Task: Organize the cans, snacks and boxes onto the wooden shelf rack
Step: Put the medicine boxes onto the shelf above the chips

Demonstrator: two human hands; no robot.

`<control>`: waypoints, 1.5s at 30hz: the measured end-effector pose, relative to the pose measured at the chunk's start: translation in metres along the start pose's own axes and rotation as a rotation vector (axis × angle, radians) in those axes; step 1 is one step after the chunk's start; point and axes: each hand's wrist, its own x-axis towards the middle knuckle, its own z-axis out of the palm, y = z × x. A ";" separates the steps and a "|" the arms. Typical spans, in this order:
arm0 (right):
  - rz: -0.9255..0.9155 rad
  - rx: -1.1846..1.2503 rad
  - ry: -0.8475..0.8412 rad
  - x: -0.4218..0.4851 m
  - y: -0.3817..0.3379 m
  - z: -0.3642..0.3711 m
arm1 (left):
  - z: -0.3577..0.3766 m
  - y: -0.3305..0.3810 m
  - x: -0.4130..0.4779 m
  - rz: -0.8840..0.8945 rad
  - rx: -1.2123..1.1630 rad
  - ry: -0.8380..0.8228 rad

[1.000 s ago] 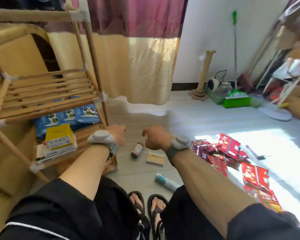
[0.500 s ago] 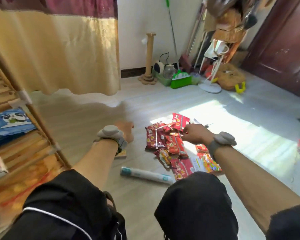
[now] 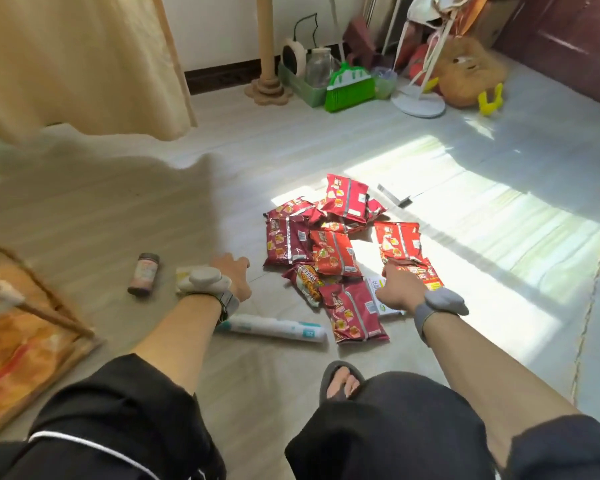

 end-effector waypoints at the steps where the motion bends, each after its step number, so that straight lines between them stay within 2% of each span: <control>1: 0.014 0.007 -0.022 0.013 0.002 0.006 | 0.006 0.004 0.012 -0.008 0.011 -0.012; 7: 0.123 0.010 -0.077 0.090 0.009 0.038 | 0.035 0.000 0.086 -0.014 0.062 -0.063; 10: 0.220 -0.003 -0.084 0.120 0.010 0.051 | 0.054 -0.023 0.123 -0.078 0.122 -0.143; 15: 0.363 -0.005 -0.104 0.167 0.007 0.078 | 0.110 -0.062 0.200 -0.207 0.132 -0.164; 22: 0.448 0.002 -0.076 0.197 0.014 0.114 | 0.106 -0.050 0.196 -0.251 0.024 -0.024; 24: 0.456 -0.002 -0.045 0.201 0.015 0.118 | 0.120 -0.068 0.208 -0.211 0.097 0.041; 28: 0.444 -0.045 0.024 0.200 0.019 0.120 | 0.110 -0.067 0.184 -0.135 0.272 -0.054; 30: 0.433 -0.074 0.052 0.192 0.019 0.115 | 0.103 -0.065 0.173 -0.103 0.355 -0.035; 33: 0.424 -0.059 0.145 0.179 0.010 0.092 | 0.084 -0.065 0.162 -0.077 0.273 0.014; 36: 0.314 0.055 0.257 0.153 -0.007 0.066 | 0.044 -0.064 0.133 -0.154 0.061 0.071; 41: 0.034 0.482 0.210 0.104 -0.066 0.028 | -0.017 -0.072 0.083 -0.231 -0.222 0.161; 43: -0.127 0.685 0.117 0.085 -0.093 0.019 | -0.034 -0.076 0.063 -0.245 -0.389 0.209; 45: -0.289 0.852 -0.071 0.046 -0.123 0.010 | -0.052 -0.079 0.019 -0.270 -0.639 0.212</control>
